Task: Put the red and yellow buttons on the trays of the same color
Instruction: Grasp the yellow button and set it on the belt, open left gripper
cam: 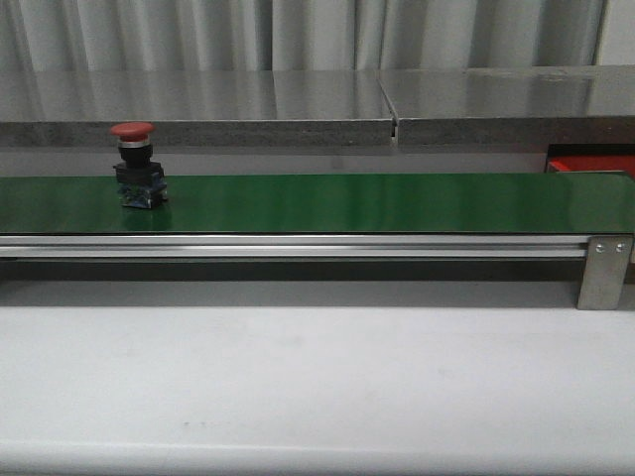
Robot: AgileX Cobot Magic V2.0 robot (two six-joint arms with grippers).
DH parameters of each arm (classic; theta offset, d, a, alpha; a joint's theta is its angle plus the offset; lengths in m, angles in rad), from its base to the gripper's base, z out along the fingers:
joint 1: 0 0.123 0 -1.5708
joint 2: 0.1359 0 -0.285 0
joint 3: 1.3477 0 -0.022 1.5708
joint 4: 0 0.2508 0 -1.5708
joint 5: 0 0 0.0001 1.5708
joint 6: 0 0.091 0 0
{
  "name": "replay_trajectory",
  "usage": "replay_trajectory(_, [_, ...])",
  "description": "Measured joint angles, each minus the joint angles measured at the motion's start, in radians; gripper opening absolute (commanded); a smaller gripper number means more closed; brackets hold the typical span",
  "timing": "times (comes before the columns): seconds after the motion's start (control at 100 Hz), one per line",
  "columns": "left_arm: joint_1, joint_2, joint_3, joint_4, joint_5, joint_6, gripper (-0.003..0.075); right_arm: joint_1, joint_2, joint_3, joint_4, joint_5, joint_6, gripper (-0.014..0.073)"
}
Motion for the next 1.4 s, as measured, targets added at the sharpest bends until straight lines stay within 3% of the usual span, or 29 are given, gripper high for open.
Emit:
replay_trajectory(0.22, [0.000, 0.041, 0.000, -0.006, 0.008, 0.000, -0.0016, 0.000, 0.000, 0.000, 0.000, 0.000, 0.000, -0.0118])
replay_trajectory(0.31, [0.000, 0.041, 0.000, -0.011, 0.010, 0.000, 0.0049, 0.000, 0.000, 0.000, 0.000, 0.000, 0.000, -0.0118])
replay_trajectory(0.39, [-0.001, 0.041, 0.000, -0.014, 0.017, 0.000, 0.0213, 0.000, 0.000, 0.000, 0.000, 0.000, 0.000, -0.0118])
replay_trajectory(0.51, [-0.002, 0.041, 0.000, -0.016, 0.027, 0.000, 0.0538, 0.000, 0.000, 0.000, 0.000, 0.000, 0.000, -0.0118])
replay_trajectory(0.6, [-0.002, 0.042, 0.000, -0.021, 0.043, 0.000, 0.0676, 0.000, 0.000, 0.000, 0.000, 0.000, 0.000, -0.0118])
replay_trajectory(0.81, [-0.002, 0.015, 0.000, -0.044, 0.044, 0.000, 0.0692, 0.000, 0.000, 0.000, 0.000, 0.000, 0.000, -0.0118])
replay_trajectory(1.12, [-0.019, -0.176, 0.000, -0.058, 0.061, 0.000, 0.0692, 0.000, 0.000, 0.000, 0.000, 0.000, 0.000, -0.0118])
replay_trajectory(1.4, [-0.162, -0.399, 0.119, -0.058, 0.047, 0.021, 0.0692, 0.000, 0.000, 0.000, 0.000, 0.000, 0.000, -0.0118])
